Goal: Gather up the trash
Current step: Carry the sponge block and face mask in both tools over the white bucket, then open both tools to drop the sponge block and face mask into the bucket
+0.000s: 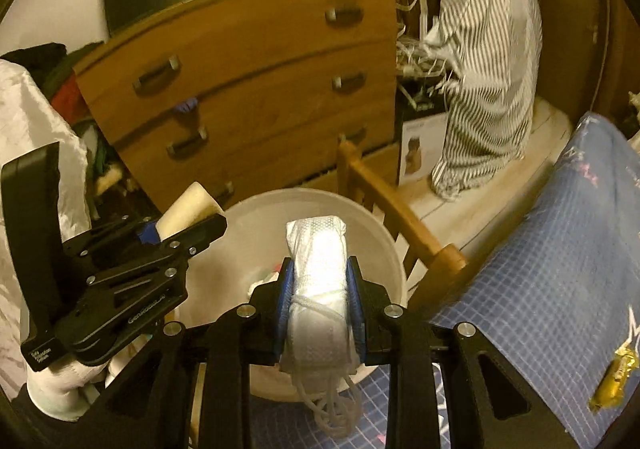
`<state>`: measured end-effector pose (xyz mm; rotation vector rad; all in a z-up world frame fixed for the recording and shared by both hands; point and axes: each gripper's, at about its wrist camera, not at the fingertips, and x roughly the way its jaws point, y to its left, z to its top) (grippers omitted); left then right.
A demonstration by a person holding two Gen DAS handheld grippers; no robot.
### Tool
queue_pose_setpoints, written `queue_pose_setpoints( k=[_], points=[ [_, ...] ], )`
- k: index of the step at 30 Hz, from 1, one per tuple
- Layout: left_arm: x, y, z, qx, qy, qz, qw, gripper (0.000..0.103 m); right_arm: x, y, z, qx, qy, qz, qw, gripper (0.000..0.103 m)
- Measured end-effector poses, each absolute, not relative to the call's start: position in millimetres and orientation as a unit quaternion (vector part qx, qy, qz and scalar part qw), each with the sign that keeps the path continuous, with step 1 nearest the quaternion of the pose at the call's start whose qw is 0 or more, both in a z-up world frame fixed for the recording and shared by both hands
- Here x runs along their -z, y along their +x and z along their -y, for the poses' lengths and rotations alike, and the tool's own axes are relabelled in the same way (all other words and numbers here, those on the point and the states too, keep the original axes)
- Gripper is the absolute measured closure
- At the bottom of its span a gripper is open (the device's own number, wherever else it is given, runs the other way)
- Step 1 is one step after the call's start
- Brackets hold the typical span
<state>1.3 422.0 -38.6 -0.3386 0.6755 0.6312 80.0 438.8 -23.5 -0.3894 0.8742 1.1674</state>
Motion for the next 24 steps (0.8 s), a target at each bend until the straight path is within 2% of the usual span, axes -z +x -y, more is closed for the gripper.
queue_pose_setpoints(
  k=[17,18,19,20,21,24],
  points=[
    [61,13,-438,-0.302,-0.165,-0.346,0.873,0.071,47,91,-448,-0.532,-0.182,-0.408,0.719,0.076],
    [62,14,-439,-0.304,-0.164,-0.348,0.871,0.069,47,91,-449,-0.534,-0.181,-0.408,0.718,0.074],
    [63,14,-441,-0.305,-0.164,-0.349,0.871,0.056,47,91,-449,-0.535,-0.180,-0.407,0.718,0.068],
    [64,14,-442,-0.309,-0.164,-0.349,0.869,0.048,47,92,-448,-0.536,-0.176,-0.407,0.718,0.058],
    [63,12,-443,-0.318,-0.161,-0.345,0.868,0.040,46,93,-447,-0.537,-0.172,-0.406,0.719,0.055],
    [62,9,-447,-0.322,-0.164,-0.341,0.868,0.040,44,96,-442,-0.538,-0.161,-0.405,0.722,0.054]
  ],
)
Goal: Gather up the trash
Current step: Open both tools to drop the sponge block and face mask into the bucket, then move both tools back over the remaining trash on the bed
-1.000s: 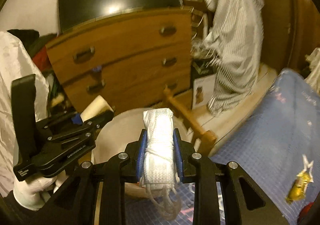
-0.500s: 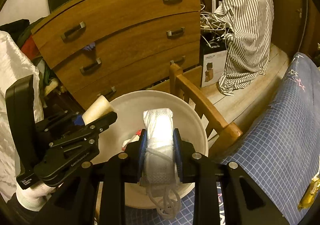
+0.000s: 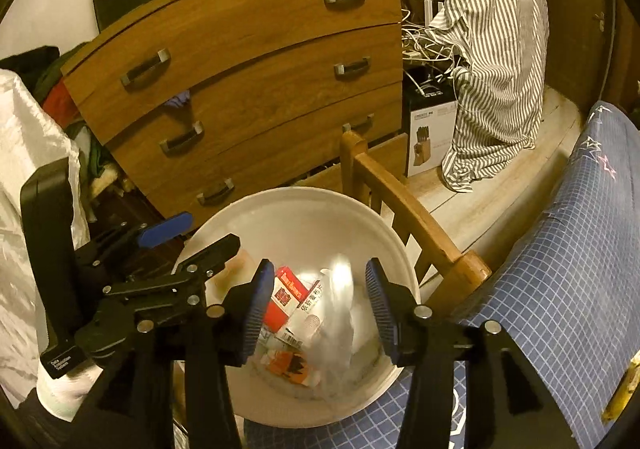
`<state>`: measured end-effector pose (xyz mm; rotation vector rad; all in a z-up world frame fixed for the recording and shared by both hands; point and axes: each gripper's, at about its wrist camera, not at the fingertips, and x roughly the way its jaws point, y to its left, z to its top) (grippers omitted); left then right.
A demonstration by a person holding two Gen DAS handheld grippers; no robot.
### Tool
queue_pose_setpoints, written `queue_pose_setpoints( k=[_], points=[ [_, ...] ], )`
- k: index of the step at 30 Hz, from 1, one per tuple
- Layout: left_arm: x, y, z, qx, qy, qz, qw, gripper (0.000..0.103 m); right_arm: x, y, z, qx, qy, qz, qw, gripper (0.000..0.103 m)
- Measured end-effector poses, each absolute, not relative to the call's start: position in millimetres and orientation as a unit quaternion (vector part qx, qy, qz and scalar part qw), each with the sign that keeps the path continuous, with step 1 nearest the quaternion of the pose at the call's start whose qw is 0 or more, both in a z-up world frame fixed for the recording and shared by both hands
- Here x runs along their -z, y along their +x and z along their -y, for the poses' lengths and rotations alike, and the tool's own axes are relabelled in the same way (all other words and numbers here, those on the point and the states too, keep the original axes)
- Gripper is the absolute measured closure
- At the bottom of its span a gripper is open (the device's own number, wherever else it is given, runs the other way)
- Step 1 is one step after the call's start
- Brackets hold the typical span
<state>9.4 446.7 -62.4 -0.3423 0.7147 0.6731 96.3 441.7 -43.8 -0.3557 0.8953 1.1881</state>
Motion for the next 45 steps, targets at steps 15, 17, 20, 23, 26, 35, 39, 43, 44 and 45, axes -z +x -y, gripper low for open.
queue_pose_setpoints(
  k=[15,17,20,23,26,35,39,43,44,45],
  points=[
    [42,19,-378,-0.274,-0.134,-0.327,0.895,0.040,12,82,-318,-0.543,-0.095,-0.360,0.753,0.053],
    [44,30,-348,-0.244,-0.126,-0.327,0.904,0.040,20,79,-274,-0.531,-0.086,-0.354,0.765,0.053],
    [51,48,-299,-0.195,-0.118,-0.333,0.915,0.040,39,78,-198,-0.501,-0.070,-0.354,0.787,0.053],
    [66,68,-249,-0.140,-0.114,-0.346,0.921,0.040,61,83,-102,-0.459,-0.046,-0.358,0.812,0.053],
    [87,88,-193,-0.079,-0.108,-0.367,0.921,0.040,82,100,-6,-0.403,-0.017,-0.366,0.839,0.053],
    [127,130,-105,-0.005,-0.099,-0.417,0.903,0.040,133,228,257,-0.187,0.083,-0.381,0.901,0.053],
    [137,139,-84,0.006,-0.108,-0.432,0.895,0.040,162,282,293,-0.213,0.165,-0.397,0.877,0.048],
    [143,143,-67,0.018,-0.104,-0.443,0.890,0.040,181,283,272,-0.253,0.185,-0.433,0.845,0.046],
    [143,143,-65,0.018,-0.103,-0.444,0.890,0.040,183,271,265,-0.256,0.180,-0.442,0.841,0.045],
    [144,143,-65,0.019,-0.104,-0.444,0.890,0.038,182,252,256,-0.267,0.178,-0.451,0.833,0.045]
  ],
)
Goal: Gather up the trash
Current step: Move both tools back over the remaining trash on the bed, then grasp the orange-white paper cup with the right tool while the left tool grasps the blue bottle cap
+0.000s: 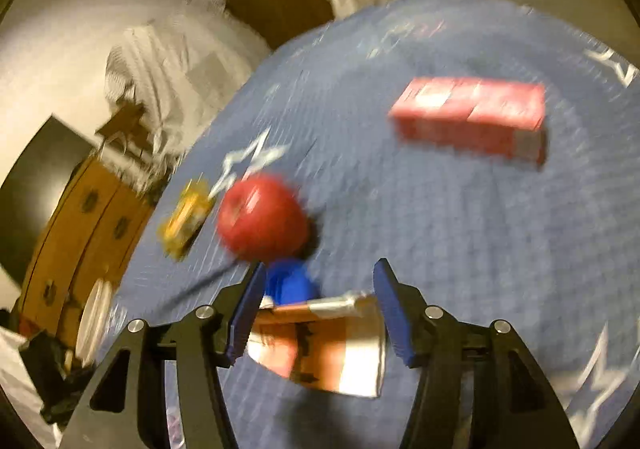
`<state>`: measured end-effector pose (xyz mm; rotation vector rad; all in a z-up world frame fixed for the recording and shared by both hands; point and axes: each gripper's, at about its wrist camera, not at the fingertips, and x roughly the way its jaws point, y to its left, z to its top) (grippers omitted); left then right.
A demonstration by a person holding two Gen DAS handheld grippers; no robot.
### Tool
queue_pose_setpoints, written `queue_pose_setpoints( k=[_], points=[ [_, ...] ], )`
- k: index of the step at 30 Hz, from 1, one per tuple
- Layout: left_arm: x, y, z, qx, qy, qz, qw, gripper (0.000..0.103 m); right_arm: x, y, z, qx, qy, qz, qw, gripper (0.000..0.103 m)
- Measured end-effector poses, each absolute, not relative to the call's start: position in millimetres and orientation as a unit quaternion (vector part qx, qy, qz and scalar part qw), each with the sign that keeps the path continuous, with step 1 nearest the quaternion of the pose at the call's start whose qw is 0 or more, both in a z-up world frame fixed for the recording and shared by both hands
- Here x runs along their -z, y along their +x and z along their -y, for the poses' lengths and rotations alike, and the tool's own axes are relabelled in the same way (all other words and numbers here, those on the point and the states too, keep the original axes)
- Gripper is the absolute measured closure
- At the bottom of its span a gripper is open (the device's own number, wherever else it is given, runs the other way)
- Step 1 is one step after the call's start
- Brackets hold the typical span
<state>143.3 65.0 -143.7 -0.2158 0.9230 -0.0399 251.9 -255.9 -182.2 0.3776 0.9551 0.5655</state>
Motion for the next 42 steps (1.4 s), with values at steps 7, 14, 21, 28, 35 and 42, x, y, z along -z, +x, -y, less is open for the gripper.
queue_pose_setpoints(
  k=[7,14,21,28,35,42],
  points=[
    [149,144,-61,0.011,-0.122,-0.442,0.889,0.033,150,108,206,-0.359,0.134,-0.389,0.838,0.038],
    [146,135,-59,0.029,-0.101,-0.447,0.889,0.031,116,86,213,-0.375,-0.026,-0.345,0.860,0.029],
    [146,142,-52,0.058,-0.072,-0.465,0.880,0.027,116,99,140,-0.474,-0.338,-0.323,0.747,0.014],
    [140,155,-55,0.073,-0.067,-0.469,0.878,0.026,133,155,101,-0.506,-0.362,-0.372,0.689,0.014],
    [144,174,-44,0.090,-0.056,-0.472,0.875,0.026,145,153,128,-0.482,-0.292,-0.370,0.739,0.071],
    [139,231,38,0.158,-0.030,-0.455,0.876,0.026,120,146,246,-0.361,-0.102,-0.362,0.854,0.082]
  ],
)
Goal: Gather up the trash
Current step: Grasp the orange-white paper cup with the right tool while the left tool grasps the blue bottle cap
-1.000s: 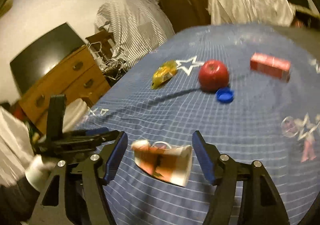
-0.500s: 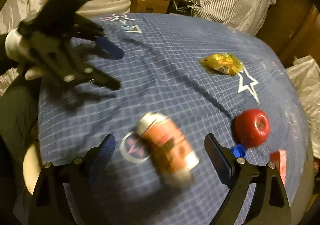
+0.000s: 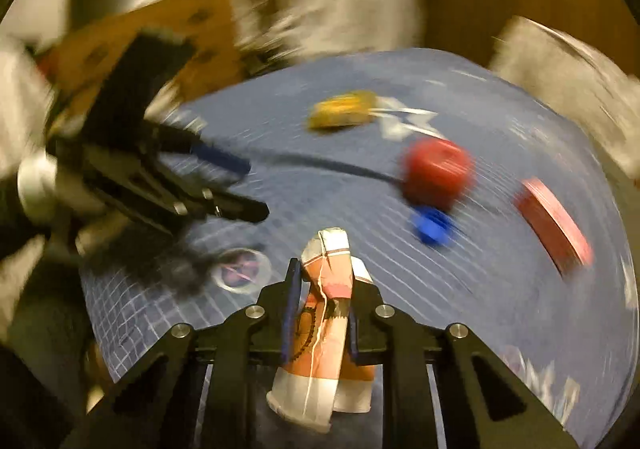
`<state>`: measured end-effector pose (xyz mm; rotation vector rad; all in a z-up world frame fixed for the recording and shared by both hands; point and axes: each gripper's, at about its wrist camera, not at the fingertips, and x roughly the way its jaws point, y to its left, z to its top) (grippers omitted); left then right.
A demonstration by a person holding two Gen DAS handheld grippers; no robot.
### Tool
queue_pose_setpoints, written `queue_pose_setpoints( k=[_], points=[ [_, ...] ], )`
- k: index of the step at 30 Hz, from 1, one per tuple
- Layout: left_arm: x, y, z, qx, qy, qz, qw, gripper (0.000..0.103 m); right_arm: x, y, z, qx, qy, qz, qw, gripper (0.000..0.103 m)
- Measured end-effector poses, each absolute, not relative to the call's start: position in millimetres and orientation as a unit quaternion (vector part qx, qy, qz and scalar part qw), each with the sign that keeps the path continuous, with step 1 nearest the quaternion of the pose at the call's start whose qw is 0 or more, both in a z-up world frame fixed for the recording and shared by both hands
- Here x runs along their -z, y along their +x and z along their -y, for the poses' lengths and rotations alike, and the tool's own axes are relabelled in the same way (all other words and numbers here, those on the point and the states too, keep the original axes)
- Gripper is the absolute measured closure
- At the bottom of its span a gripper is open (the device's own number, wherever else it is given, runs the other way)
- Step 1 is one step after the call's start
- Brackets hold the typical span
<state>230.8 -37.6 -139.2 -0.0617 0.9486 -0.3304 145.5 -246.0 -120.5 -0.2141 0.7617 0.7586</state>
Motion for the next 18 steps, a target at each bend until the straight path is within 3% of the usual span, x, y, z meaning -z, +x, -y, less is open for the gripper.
queue_pose_setpoints(
  k=[8,18],
  points=[
    [164,306,108,0.142,-0.055,-0.479,0.864,0.028,125,159,337,-0.268,0.023,-0.367,0.891,0.082],
    [174,337,139,0.044,-0.016,-0.486,0.873,0.048,132,174,338,-0.254,0.038,-0.349,0.901,0.082]
  ],
)
